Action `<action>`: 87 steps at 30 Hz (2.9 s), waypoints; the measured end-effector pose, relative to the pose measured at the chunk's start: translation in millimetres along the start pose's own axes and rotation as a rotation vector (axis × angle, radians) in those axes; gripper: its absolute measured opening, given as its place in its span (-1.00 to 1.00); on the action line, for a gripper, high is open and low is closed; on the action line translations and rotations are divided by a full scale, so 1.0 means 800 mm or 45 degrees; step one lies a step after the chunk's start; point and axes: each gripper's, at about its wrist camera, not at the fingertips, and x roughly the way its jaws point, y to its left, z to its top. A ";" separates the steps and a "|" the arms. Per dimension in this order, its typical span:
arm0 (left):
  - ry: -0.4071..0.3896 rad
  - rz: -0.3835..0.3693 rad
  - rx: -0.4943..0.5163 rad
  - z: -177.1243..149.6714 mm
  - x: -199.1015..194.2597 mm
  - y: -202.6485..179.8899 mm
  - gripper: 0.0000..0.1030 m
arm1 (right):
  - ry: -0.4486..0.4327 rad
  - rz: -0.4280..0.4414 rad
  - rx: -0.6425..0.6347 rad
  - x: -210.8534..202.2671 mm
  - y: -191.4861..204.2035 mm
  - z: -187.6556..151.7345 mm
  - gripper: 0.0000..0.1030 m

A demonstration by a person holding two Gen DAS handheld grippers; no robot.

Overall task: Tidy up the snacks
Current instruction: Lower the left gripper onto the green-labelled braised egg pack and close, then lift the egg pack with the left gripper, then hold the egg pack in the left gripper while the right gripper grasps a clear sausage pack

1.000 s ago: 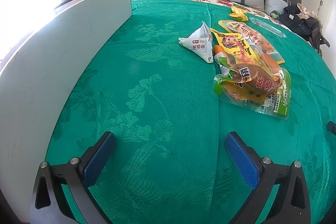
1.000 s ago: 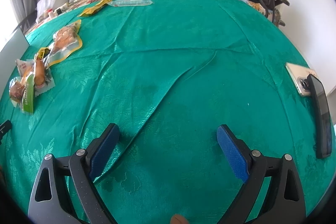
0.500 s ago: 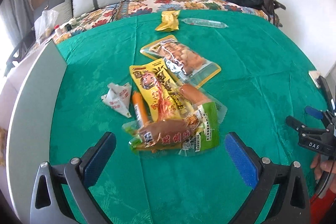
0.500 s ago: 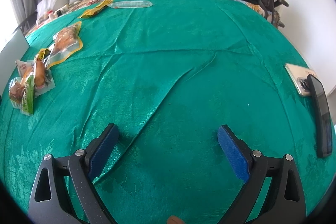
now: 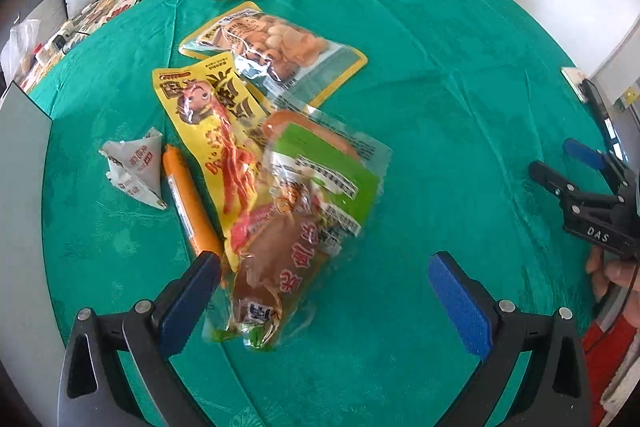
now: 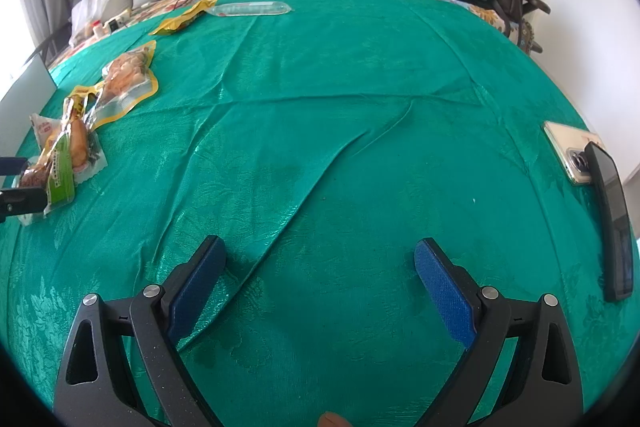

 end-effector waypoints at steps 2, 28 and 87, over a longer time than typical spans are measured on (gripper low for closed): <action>0.022 -0.038 0.048 -0.016 -0.006 -0.014 0.98 | 0.000 0.000 -0.001 0.000 0.000 0.000 0.89; 0.015 0.031 -0.190 -0.019 0.008 -0.022 0.10 | -0.020 0.001 -0.001 -0.001 0.001 0.000 0.90; -0.274 0.319 -0.534 -0.159 -0.028 0.106 0.76 | 0.242 0.518 -0.393 0.062 0.236 0.111 0.23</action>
